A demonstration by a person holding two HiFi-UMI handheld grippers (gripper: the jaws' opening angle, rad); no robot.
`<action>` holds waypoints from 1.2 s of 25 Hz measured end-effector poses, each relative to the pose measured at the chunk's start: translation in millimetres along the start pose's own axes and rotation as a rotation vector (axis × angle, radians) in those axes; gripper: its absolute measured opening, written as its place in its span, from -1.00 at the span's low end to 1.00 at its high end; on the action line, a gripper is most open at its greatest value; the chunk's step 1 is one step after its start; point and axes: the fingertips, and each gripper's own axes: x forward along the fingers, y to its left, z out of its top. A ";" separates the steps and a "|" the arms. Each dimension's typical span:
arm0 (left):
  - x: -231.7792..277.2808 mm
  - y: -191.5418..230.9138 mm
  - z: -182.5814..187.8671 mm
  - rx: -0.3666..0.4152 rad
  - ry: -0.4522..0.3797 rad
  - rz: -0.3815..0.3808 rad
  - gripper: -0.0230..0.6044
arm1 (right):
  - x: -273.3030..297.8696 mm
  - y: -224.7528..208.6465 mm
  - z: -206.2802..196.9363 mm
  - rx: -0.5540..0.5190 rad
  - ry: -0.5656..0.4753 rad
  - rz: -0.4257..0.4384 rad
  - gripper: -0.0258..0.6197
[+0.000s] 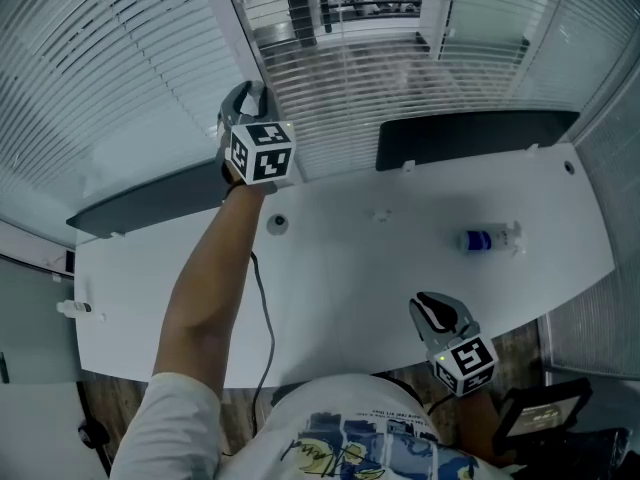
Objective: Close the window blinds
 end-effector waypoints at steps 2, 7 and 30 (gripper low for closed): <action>-0.8 1.2 -0.3 -0.054 -0.001 0.005 -0.53 | 0.0 -0.1 -0.7 0.000 -0.001 0.001 -0.78; -2.3 4.1 -1.6 -0.168 0.000 0.008 -0.53 | 0.2 0.5 -1.7 0.001 0.001 0.004 -0.78; -7.6 -8.0 -8.0 0.530 -0.036 -0.059 -0.26 | -1.2 -3.3 -5.4 -0.008 0.002 -0.006 -0.78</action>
